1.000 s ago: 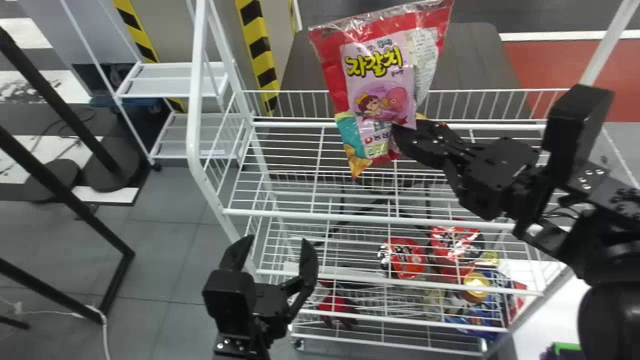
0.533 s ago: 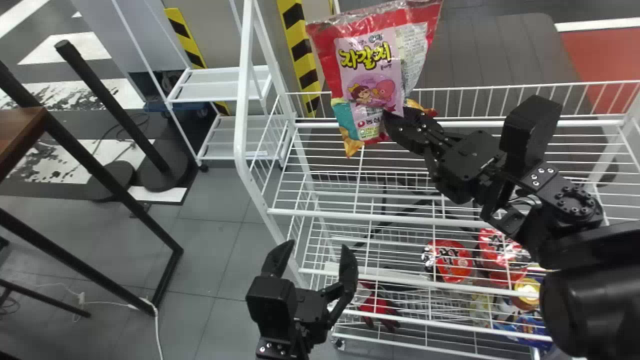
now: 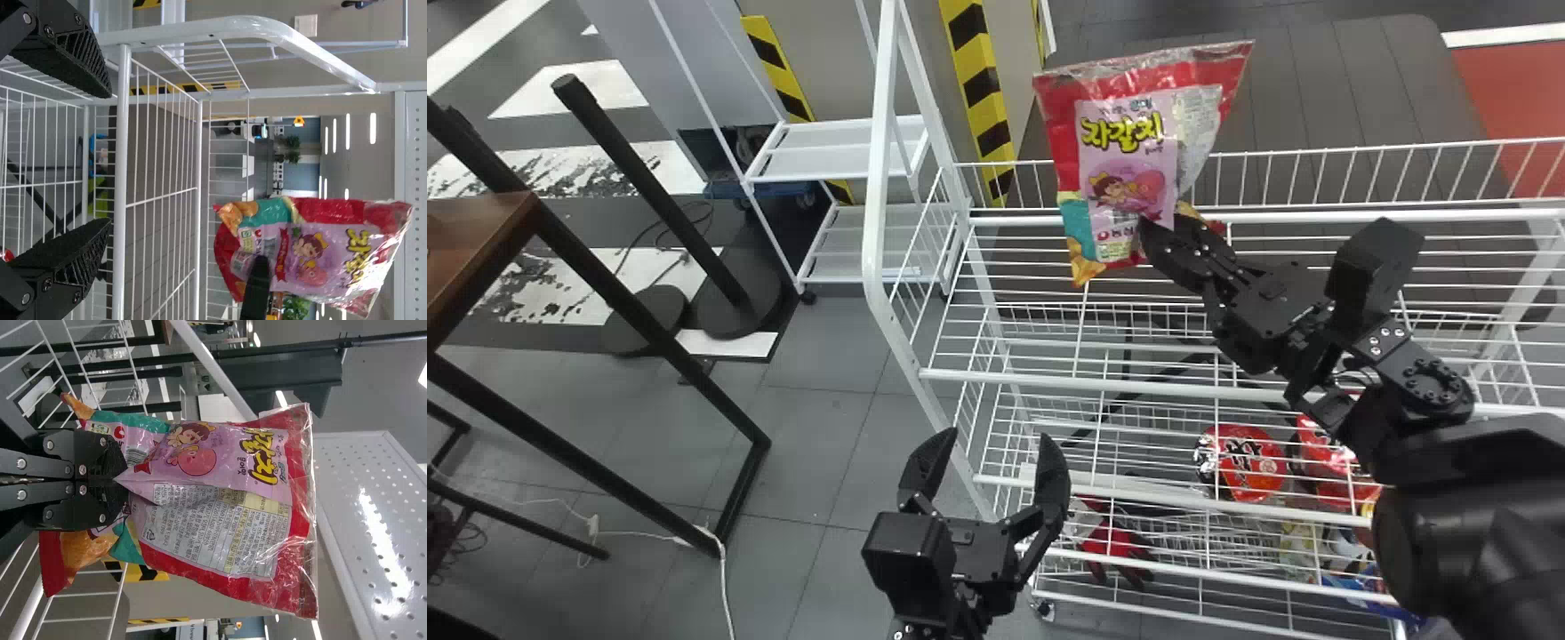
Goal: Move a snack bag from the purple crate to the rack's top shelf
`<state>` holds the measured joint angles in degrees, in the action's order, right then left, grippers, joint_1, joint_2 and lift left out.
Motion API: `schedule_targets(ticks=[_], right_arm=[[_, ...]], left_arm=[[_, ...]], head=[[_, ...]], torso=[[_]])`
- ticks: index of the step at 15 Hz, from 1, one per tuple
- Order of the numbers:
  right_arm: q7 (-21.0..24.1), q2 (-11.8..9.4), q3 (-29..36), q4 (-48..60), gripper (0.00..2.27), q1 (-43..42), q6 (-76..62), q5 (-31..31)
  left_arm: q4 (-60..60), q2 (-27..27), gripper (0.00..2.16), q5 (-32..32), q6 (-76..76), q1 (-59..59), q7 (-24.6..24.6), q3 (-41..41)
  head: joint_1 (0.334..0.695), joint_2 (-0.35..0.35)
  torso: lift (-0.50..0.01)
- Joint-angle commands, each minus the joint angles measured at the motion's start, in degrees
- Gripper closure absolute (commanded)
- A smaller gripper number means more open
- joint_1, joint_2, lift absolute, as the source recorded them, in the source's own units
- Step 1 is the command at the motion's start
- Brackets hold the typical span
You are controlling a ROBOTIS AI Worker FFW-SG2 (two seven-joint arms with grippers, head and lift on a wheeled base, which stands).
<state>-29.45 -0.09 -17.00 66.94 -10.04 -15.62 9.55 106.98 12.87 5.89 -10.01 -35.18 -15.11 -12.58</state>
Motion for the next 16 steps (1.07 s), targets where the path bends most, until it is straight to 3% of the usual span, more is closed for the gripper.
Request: schedule_targets(ticks=[1, 10, 16], right_arm=[[-0.3, 0.1, 0.0, -6.7, 2.26, -3.3, -2.3, 2.2], [-5.0, 0.1, 0.0, -16.1, 2.26, -9.7, -1.5, 5.6], [-5.1, 0.1, -1.3, -19.3, 2.26, -11.9, -1.5, 6.5]], left_arm=[[-0.5, 0.2, 0.16, 0.7, -0.9, -0.2, 0.0, 0.7], [-1.8, 0.2, 0.16, 1.2, -4.1, -0.4, -0.3, 0.9], [-2.5, 0.1, 0.16, 1.3, -5.7, -0.5, -0.4, 0.5]], head=[[0.695, 0.252], [0.695, 0.244], [0.695, 0.246]], torso=[[0.0], [0.0], [0.0]])
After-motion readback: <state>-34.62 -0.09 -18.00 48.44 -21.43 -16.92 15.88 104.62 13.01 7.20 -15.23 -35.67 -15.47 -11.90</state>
